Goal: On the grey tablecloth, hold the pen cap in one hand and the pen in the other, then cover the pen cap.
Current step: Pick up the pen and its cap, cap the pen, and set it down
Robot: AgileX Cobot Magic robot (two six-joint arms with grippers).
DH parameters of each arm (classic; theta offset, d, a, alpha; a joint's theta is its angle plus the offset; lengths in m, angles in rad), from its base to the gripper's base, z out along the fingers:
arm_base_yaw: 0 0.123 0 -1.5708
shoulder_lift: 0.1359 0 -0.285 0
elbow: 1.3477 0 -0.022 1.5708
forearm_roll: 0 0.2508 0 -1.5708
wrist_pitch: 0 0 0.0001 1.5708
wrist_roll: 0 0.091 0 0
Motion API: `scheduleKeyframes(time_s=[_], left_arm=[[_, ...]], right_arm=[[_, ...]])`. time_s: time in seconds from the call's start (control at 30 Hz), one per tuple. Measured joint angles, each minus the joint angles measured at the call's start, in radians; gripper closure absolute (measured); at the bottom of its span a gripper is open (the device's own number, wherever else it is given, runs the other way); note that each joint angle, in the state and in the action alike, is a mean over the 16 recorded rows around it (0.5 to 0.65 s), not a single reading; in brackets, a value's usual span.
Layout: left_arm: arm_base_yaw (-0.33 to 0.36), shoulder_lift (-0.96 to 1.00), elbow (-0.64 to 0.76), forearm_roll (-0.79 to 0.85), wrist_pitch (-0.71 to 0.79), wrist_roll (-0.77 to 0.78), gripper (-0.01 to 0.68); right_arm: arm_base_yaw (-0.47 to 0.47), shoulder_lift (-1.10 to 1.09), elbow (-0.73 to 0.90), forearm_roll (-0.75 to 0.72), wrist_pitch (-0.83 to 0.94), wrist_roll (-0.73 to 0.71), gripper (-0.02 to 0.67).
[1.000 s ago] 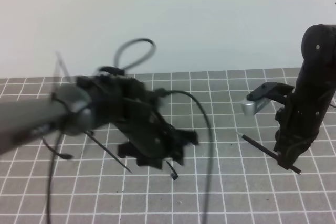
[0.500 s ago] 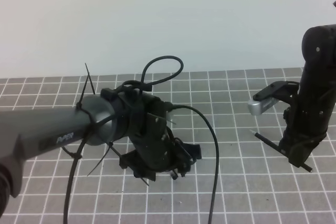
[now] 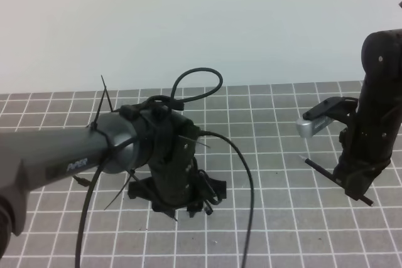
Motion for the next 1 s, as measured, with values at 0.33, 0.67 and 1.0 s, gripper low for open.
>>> scheduleKeyframes(time_s=[0.33, 0.67, 1.0], left_arm=[[0.017, 0.0, 0.0, -0.098, -0.077, -0.022, 0.43], [0.017, 0.019, 0.0, -0.104, -0.102, -0.014, 0.429], [0.017, 0.04, -0.007, -0.022, 0.003, 0.045, 0.432]], right_arm=[[0.0, 0.0, 0.0, 0.012, -0.004, -0.002, 0.652], [0.0, 0.0, 0.0, 0.013, -0.027, -0.004, 0.652], [0.0, 0.0, 0.0, 0.015, -0.04, -0.004, 0.652]])
